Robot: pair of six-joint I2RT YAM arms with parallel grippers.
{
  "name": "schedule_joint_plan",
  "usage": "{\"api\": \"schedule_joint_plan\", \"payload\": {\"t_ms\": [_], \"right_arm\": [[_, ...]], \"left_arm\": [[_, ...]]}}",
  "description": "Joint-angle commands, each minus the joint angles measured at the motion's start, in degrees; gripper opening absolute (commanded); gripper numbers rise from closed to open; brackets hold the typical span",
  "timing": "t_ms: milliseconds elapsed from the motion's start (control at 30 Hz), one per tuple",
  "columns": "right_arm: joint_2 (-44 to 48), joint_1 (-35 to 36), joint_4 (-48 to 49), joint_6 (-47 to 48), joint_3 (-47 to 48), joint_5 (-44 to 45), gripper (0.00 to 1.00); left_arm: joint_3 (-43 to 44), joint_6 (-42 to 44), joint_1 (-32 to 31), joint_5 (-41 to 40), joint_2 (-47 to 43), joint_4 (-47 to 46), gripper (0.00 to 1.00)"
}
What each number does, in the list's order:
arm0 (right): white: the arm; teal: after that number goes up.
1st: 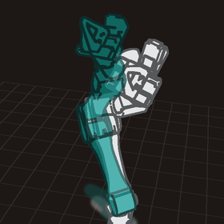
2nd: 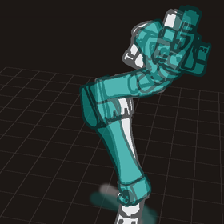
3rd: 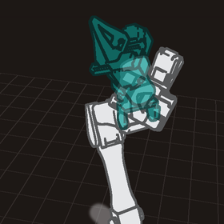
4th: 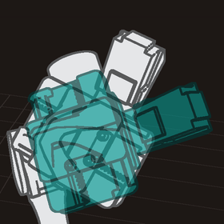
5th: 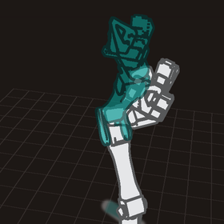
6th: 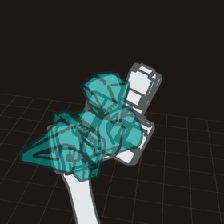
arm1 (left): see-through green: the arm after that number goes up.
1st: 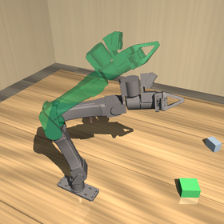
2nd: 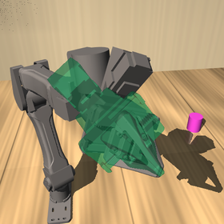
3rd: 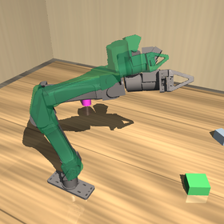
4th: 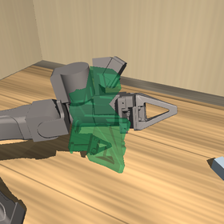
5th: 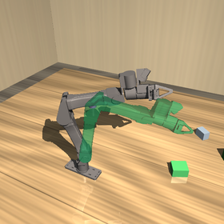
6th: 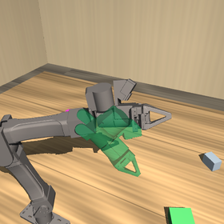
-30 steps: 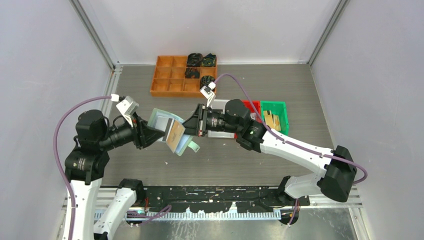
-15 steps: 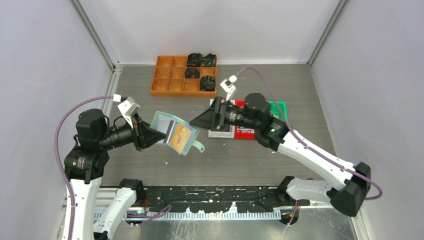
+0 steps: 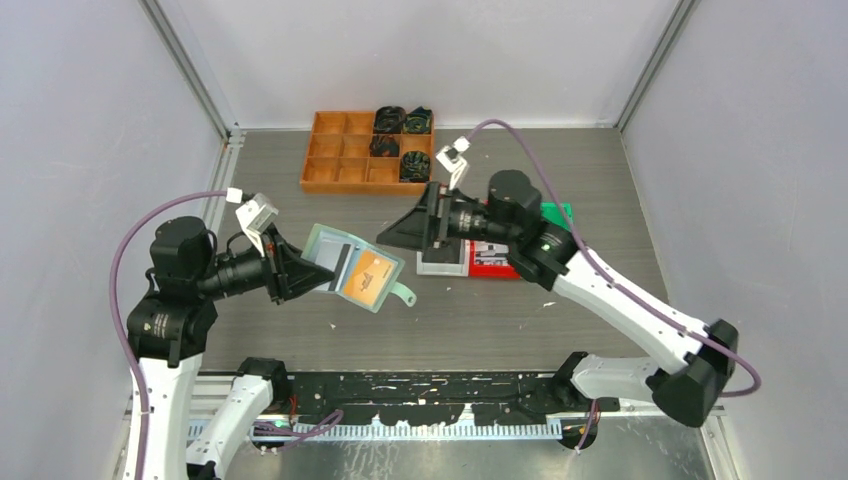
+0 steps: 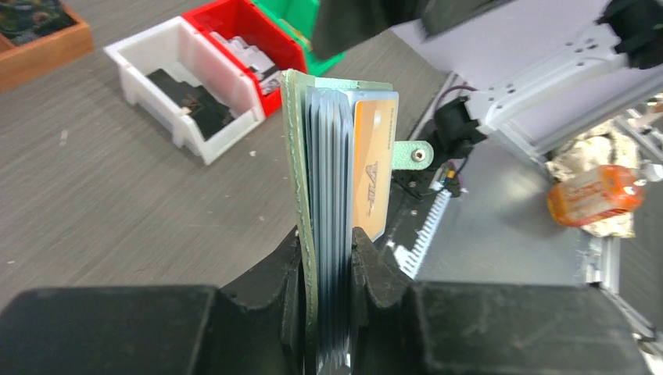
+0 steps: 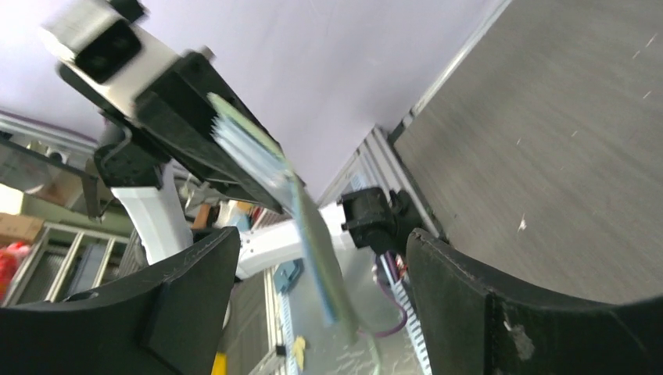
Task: Take the credit cards out of the card holder
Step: Remove the credit card from the card holder.
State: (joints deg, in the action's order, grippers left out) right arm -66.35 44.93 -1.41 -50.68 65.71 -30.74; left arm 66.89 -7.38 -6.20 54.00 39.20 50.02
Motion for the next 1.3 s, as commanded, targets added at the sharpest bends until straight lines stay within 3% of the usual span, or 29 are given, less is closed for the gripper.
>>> {"api": "schedule_joint_plan", "payload": {"t_ms": [0, 133, 300, 567, 667, 700, 867, 967, 1067, 1267], "right_arm": [[-4.19, 3.39, 6.72, -1.09, 2.81, -6.41, 0.83], [-6.15, 4.62, 12.91, -3.93, 2.96, -9.87, 0.81], [-5.73, 4.61, 20.29, -7.74, 0.56, -11.53, 0.74], [-7.48, 5.64, 27.36, -13.10, -0.34, -13.33, 0.49], [-8.21, 6.50, 27.34, -13.19, 0.17, -13.29, 0.35], [-8.19, 6.63, 27.34, -13.26, 0.23, -13.29, 0.31], [-7.52, 6.92, 26.94, -12.63, 0.29, -13.26, 0.11], [-6.84, 6.93, 23.27, -10.16, 0.73, -13.28, 0.04], [-6.60, 6.92, 19.67, -7.66, 1.37, -13.80, 0.01], [-6.94, 7.01, 15.42, -4.29, 2.93, -14.37, 0.01]], "left_arm": [[2.87, -6.49, 0.25, 8.02, 0.95, -4.31, 0.03], [1.04, -14.83, 0.27, 14.29, 1.80, -9.88, 0.03], [1.38, -14.78, 0.19, 14.99, 2.44, -10.00, 0.02], [0.52, -17.92, 0.28, 17.23, 2.77, -12.57, 0.03], [0.24, -17.86, 0.27, 17.20, 2.81, -12.71, 0.06], [0.03, -17.74, 0.21, 17.17, 2.88, -12.68, 0.10], [0.55, -14.42, 0.26, 16.76, 4.00, -9.14, 0.49], [0.72, -12.99, 0.28, 16.98, 4.21, -7.85, 0.57], [0.50, -12.32, 0.27, 18.21, 4.19, -7.35, 0.58], [0.34, -12.35, 0.30, 23.57, 4.69, -6.45, 0.46]]}}
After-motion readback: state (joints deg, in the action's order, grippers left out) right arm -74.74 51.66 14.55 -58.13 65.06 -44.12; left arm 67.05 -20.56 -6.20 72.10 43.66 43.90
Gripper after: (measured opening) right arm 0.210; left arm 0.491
